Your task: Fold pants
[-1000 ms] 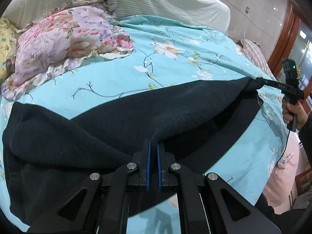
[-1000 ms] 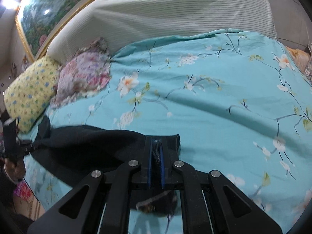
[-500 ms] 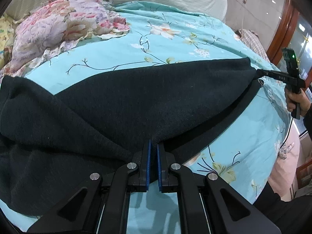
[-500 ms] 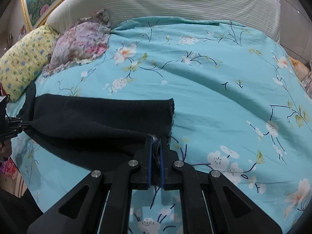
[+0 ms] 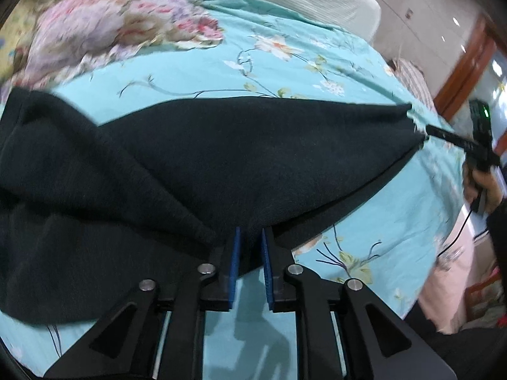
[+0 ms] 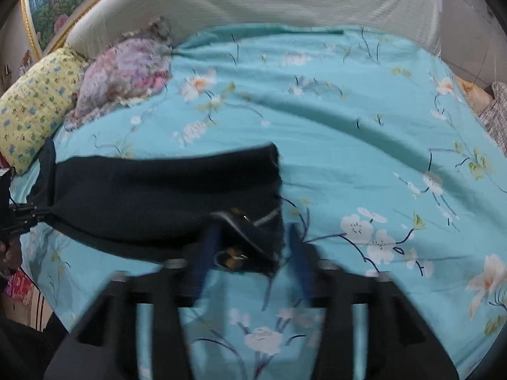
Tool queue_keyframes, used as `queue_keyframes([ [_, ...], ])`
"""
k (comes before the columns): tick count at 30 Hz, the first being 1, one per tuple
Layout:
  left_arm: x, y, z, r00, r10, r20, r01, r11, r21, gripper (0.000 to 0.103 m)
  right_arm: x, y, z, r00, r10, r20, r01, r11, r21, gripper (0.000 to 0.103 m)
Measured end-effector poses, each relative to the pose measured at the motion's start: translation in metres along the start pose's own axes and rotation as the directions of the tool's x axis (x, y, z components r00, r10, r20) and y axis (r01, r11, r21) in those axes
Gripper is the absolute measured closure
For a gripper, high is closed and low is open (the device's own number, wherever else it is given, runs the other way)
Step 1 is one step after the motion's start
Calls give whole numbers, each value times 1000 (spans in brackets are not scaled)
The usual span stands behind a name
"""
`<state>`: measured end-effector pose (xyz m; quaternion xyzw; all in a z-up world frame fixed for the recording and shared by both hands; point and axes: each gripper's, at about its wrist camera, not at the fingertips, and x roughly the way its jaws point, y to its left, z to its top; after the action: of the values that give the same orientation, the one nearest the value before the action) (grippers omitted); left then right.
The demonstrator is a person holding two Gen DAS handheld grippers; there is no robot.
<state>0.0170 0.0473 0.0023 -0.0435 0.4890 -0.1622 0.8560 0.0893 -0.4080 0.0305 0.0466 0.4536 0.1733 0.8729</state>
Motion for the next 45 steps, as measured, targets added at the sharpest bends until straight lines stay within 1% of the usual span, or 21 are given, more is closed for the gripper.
queue_keyframes([
  [1, -3, 4, -1, 1000, -1, 2, 1, 1000, -30, 87, -7, 6, 1, 999, 0, 35, 1, 1000, -4, 39],
  [3, -10, 13, -2, 1000, -6, 7, 7, 996, -83, 82, -14, 15, 3, 998, 14, 68, -14, 1000, 4, 39],
  [4, -13, 16, -2, 1000, -3, 9, 4, 994, -106, 72, -17, 19, 5, 996, 27, 83, -28, 1000, 10, 39],
  [5, -16, 20, -2, 1000, 22, 12, -20, 991, -130, 55, -20, 26, 6, 994, 49, 100, -51, 999, 14, 39],
  [6, -20, 25, -2, 998, 53, 24, -49, 987, -152, 48, -20, 33, 7, 991, 74, 109, -75, 997, 12, 39],
  [7, -25, 29, -2, 997, 67, 37, -60, 984, -167, 45, -20, 42, 9, 989, 98, 112, -99, 995, 5, 39],
  [11, -40, 47, -1, 994, 82, 65, -64, 967, -246, 45, -9, 78, 14, 980, 171, 101, -168, 985, -40, 39],
  [16, -53, 72, 7, 991, 111, 73, -80, 937, -339, 43, 11, 120, 18, 960, 270, 73, -265, 962, -72, 39],
  [18, -54, 81, 13, 991, 121, 60, -91, 925, -368, 42, 20, 139, 19, 951, 305, 58, -299, 950, -84, 39],
  [19, -54, 85, 17, 989, 142, 39, -116, 918, -380, 40, 22, 145, 18, 947, 317, 54, -312, 946, -89, 39],
  [23, -56, 91, 32, 982, 189, 15, -167, 899, -405, 40, 33, 177, 19, 925, 379, 29, -373, 921, -116, 39],
  [25, -56, 95, 43, 980, 201, 6, -180, 889, -422, 38, 39, 193, 19, 910, 414, 17, -409, 904, -121, 39],
  [27, -54, 101, 54, 974, 224, -15, -208, 873, -441, 38, 43, 206, 20, 898, 440, 5, -435, 890, -134, 39],
  [30, -51, 109, 72, 970, 237, -49, -231, 848, -477, 38, 52, 229, 22, 881, 473, -18, -470, 868, -161, 39],
  [35, -44, 116, 97, 962, 257, -90, -267, 826, -497, 38, 63, 270, 23, 848, 527, -61, -527, 822, -217, 39],
  [38, -31, 120, 110, 954, 269, -135, -300, 814, -498, 38, 69, 293, 22, 833, 546, -90, -549, 796, -254, 39],
  [41, -19, 123, 118, 935, 303, -182, -354, 798, -489, 38, 75, 313, 20, 828, 549, -114, -556, 778, -292, 39],
  [42, -14, 124, 119, 925, 320, -203, -379, 791, -481, 38, 77, 319, 19, 826, 551, -121, -559, 773, -301, 39],
  [44, -7, 126, 120, 915, 336, -223, -403, 786, -469, 38, 83, 329, 18, 817, 560, -136, -573, 762, -304, 39],
  [45, -4, 127, 120, 912, 342, -227, -410, 782, -468, 38, 87, 331, 19, 816, 560, -142, -575, 761, -302, 39],
])
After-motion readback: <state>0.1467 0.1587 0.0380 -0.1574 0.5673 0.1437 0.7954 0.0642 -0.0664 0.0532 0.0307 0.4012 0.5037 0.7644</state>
